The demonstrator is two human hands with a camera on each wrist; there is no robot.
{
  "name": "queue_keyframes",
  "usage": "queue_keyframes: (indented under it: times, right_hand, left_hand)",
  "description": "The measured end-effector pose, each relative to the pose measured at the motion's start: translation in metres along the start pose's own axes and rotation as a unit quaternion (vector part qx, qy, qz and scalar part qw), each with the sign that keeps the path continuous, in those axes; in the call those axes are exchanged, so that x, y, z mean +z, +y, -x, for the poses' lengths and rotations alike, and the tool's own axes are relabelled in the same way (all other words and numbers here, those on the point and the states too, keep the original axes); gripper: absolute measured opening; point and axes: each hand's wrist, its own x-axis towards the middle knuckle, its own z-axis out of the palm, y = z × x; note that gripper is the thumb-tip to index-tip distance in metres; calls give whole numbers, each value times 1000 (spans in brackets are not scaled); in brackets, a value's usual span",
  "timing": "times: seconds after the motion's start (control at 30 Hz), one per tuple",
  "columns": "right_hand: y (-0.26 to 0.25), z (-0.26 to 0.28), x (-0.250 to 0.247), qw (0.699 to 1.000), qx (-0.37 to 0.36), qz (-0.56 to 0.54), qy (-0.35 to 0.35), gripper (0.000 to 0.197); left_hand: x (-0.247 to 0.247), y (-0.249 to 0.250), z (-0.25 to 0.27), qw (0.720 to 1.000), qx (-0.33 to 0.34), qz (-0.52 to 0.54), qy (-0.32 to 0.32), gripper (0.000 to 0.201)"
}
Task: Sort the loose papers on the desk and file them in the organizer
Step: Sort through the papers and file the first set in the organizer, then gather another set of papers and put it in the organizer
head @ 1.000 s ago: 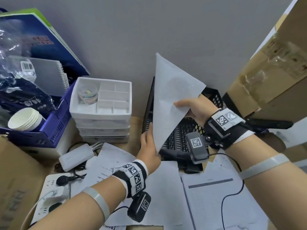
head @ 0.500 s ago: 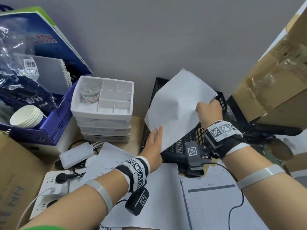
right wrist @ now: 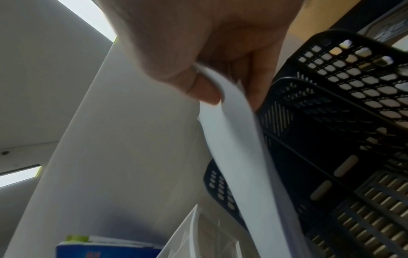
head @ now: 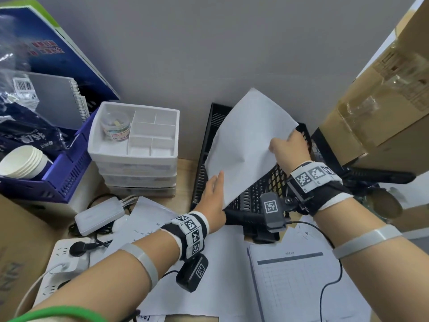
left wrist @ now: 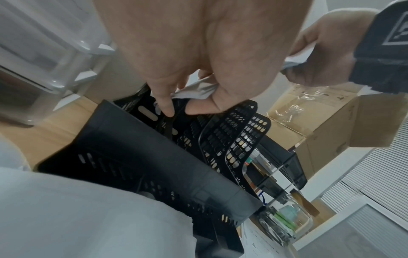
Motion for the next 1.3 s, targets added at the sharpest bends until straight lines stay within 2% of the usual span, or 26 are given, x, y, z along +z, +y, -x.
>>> queue_keyframes:
  times: [0.13, 0.23, 0.37, 0.43, 0.5, 0.57, 0.67, 0.77, 0.87, 0.93, 1.0, 1.07, 1.1, 1.17, 1.2, 1.3]
  right_hand:
    - [-16, 5, 13, 991, -56, -25, -115, 53]
    - [-28, 4, 27, 989, -77, -52, -119, 58]
    - [-35, -2, 47, 986, -35, -119, -109, 63]
    - [-33, -3, 58, 989, -31, -62, -128, 56]
    - [-24, 0, 70, 984, -12, 23, -176, 36]
    - [-14, 6, 83, 972, 16, 27, -232, 22]
    - [0, 16, 97, 958, 15, 69, -278, 28]
    - [18, 22, 104, 946, 21, 63, -317, 19]
    - [43, 29, 106, 943, 23, 63, -327, 19]
    - [70, 36, 106, 944, 64, 46, -320, 22]
    - [112, 49, 106, 941, 122, 46, -313, 21]
    - [161, 63, 107, 936, 171, 94, -294, 12]
    - [184, 73, 107, 928, 187, 140, -290, 5]
    - [221, 91, 109, 904, 228, 205, -298, 35]
    - [235, 99, 112, 896, 251, 200, -309, 48]
    - [253, 117, 117, 893, 262, 162, -327, 66]
  left_hand:
    - [-9, -13, -7, 997, -33, 52, 47, 99]
    - [-15, -17, -18, 993, -59, 62, 84, 91]
    - [-26, -17, -32, 988, -104, 35, 106, 72]
    - [-31, -15, -37, 988, -101, 38, 112, 53]
    - [-35, -14, -42, 987, -104, 43, 114, 39]
    - [-37, -15, -47, 987, -116, 13, 108, 27]
    - [-37, -25, -49, 987, -129, -34, 94, 10]
    - [-36, -40, -41, 985, -138, -27, 103, 19]
    - [-38, -59, -20, 971, -133, 93, 175, 18]
    - [-41, -78, -4, 963, -123, 113, 210, 19]
    - [-43, -103, 12, 971, -155, 73, 167, 19]
    - [-44, -126, 31, 969, -233, -15, 79, 12]
    - [-43, -138, 40, 960, -271, -54, 45, 23]
    - [-41, -150, 56, 943, -324, -74, 20, 57]
    - [-40, -152, 63, 940, -336, -53, 23, 68]
    - [-32, -152, 78, 937, -348, 27, 13, 81]
